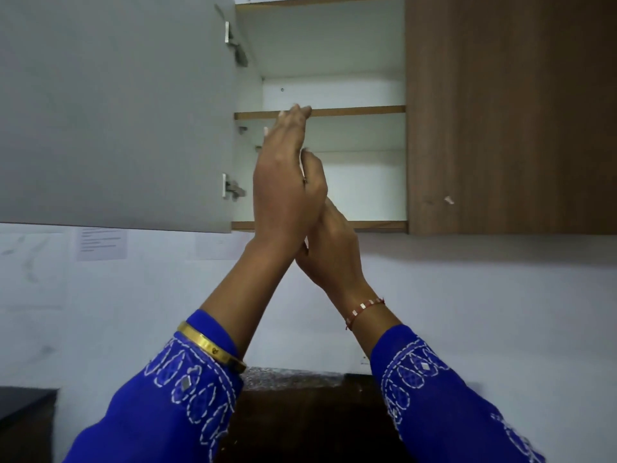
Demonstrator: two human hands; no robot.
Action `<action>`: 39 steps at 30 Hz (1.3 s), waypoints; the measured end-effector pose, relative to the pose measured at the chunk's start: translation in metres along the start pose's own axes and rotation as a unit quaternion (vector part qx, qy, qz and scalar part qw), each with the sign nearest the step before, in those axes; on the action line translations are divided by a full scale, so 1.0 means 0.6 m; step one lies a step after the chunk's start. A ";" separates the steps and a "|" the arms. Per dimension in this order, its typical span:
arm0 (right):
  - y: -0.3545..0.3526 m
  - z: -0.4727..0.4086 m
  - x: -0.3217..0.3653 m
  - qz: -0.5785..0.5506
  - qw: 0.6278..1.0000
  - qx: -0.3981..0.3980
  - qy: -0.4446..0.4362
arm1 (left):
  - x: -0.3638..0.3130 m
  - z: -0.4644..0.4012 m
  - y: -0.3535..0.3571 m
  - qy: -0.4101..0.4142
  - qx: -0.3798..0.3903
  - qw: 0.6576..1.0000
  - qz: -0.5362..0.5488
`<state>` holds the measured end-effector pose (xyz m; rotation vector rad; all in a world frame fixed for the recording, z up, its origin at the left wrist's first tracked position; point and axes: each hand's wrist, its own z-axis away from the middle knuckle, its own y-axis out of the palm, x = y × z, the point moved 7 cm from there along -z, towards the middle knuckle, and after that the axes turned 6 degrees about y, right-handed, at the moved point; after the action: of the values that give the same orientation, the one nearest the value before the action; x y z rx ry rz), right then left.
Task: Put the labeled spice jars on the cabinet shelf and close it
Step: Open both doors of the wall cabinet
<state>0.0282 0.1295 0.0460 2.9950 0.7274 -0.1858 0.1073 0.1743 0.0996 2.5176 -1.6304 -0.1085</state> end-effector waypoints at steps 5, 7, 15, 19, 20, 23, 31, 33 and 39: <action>-0.041 0.016 -0.157 0.105 0.992 0.051 0.043 | -0.022 0.020 0.122 -0.027 0.000 0.999 0.041; -0.064 0.020 -0.204 0.181 0.980 0.040 0.070 | -0.017 0.029 0.167 -0.051 0.008 0.997 0.063; -0.081 0.034 -0.382 0.327 0.911 0.166 0.190 | 0.056 0.061 0.333 -0.186 0.072 0.970 0.142; -0.057 0.032 -0.450 0.377 0.878 0.220 0.197 | 0.111 0.066 0.407 -0.294 0.088 0.918 0.251; -0.047 0.033 -0.470 0.392 0.867 0.235 0.200 | 0.124 0.068 0.425 -0.312 0.090 0.906 0.271; -0.018 0.036 -0.524 0.428 0.832 0.275 0.222 | 0.155 0.073 0.482 -0.323 0.120 0.887 0.307; 0.029 0.043 -0.594 0.471 0.819 0.228 0.236 | 0.194 0.081 0.616 -0.277 0.252 0.874 0.310; 0.030 0.044 -0.600 0.482 0.820 0.214 0.221 | 0.191 0.081 0.633 -0.266 0.249 0.870 0.334; 0.008 0.045 -0.587 0.473 0.829 0.203 0.217 | 0.184 0.080 0.628 -0.285 0.145 0.869 0.376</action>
<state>-0.2827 -0.0368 0.0646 3.3719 -0.9747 0.4540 -0.1941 -0.0818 0.1127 1.8954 -2.9380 -0.5989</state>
